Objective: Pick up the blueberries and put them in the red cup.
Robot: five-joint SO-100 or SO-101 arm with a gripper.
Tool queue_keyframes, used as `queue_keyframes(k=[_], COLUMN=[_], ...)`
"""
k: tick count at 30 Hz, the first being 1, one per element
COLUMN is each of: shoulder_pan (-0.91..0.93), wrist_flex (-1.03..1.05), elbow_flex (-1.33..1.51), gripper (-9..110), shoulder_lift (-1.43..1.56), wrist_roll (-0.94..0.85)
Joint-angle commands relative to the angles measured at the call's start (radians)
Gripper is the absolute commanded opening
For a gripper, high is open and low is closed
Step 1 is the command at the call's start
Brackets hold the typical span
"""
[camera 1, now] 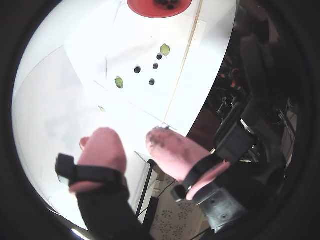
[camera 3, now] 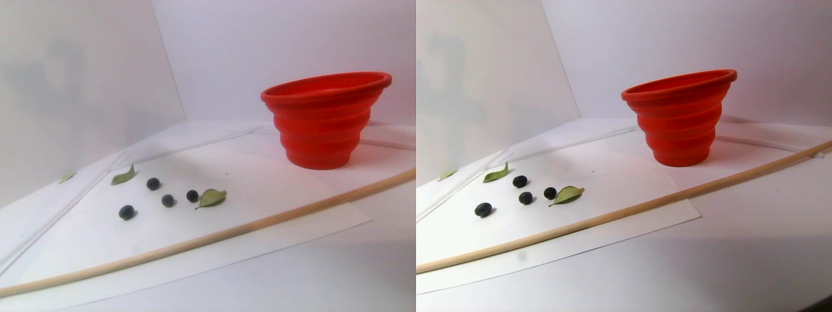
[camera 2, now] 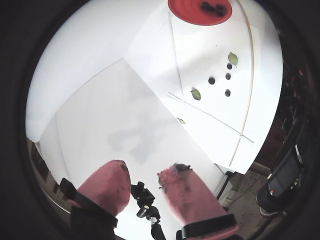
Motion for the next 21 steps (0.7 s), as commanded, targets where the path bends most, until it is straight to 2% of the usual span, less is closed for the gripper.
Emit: queue_keyframes(k=[1,13,17,21], shoulder_pan=[-0.009,-0.038,-0.083,-0.077], wrist_flex=[-0.002,-0.012,-0.161,-0.170], elbow_flex=[-0.048,-0.101,-0.074,-0.057], gripper=[11,11,11,11], shoulder_lift=[-0.006,-0.005,-0.156,-0.169], wrist_roll=[-0.005,-0.005,-0.020,-0.106])
